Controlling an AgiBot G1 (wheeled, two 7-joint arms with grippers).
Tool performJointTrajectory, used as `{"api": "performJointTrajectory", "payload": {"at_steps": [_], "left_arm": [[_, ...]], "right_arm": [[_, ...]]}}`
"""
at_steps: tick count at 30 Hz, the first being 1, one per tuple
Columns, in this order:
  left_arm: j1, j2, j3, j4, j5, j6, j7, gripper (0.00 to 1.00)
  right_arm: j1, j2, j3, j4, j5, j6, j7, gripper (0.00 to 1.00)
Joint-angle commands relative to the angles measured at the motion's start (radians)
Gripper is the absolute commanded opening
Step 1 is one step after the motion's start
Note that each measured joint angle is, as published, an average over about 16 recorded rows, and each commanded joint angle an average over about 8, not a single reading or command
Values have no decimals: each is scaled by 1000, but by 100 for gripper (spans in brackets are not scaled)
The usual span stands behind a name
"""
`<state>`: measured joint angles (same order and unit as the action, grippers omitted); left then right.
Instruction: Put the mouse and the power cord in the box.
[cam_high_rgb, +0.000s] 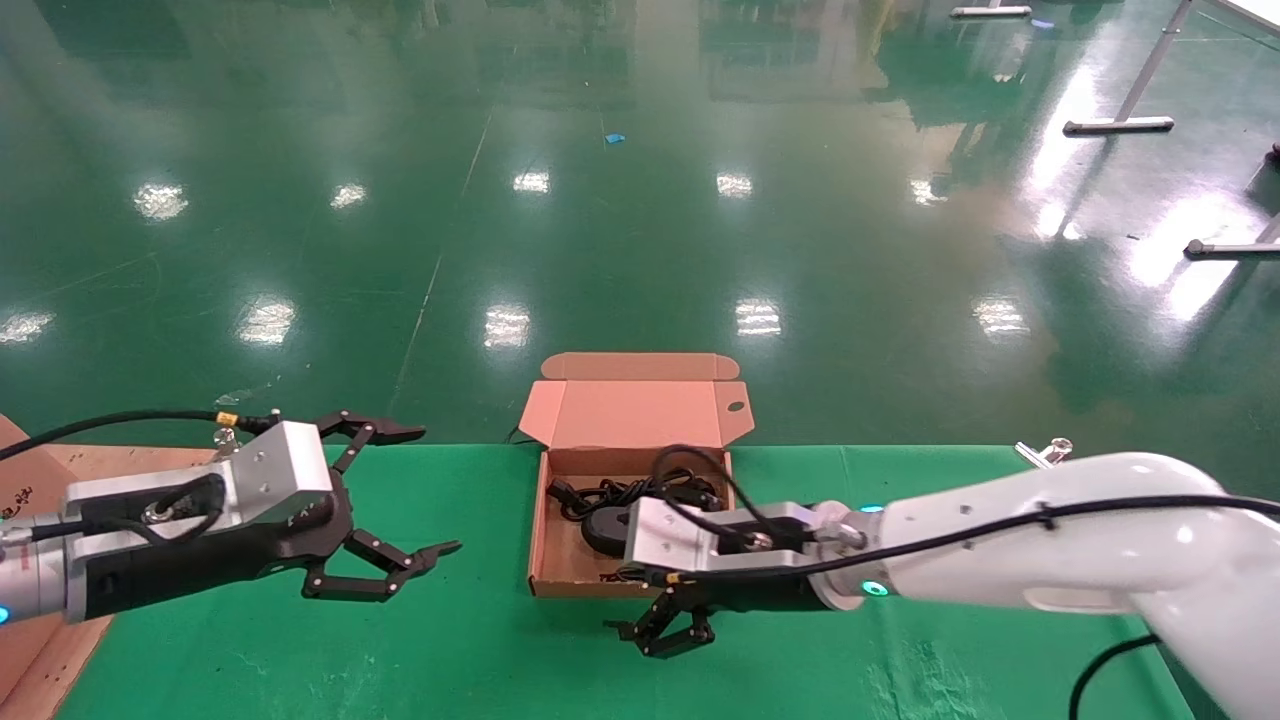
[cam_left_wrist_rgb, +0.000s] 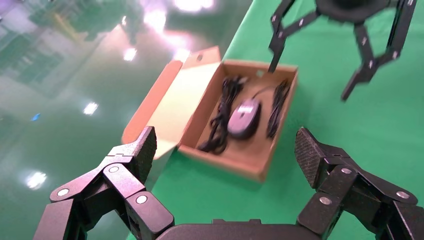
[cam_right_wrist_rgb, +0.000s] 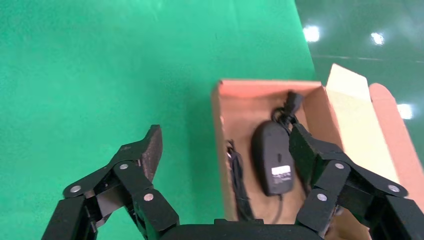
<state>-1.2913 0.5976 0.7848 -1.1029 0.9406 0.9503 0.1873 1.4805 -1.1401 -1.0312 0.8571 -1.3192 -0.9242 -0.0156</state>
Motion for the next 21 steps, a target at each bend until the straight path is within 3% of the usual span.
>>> {"api": "performJointTrajectory", "payload": {"at_steps": [1,21], "left_arm": [[11,1,-25,-9,-10,27,-18,100],[117,7,-274,-98,-114,295,-203,100]], "right_arm": [[-19,25,36,20,28,-27,10,100],[-215,280,397,226,311,-302,107,100]]}}
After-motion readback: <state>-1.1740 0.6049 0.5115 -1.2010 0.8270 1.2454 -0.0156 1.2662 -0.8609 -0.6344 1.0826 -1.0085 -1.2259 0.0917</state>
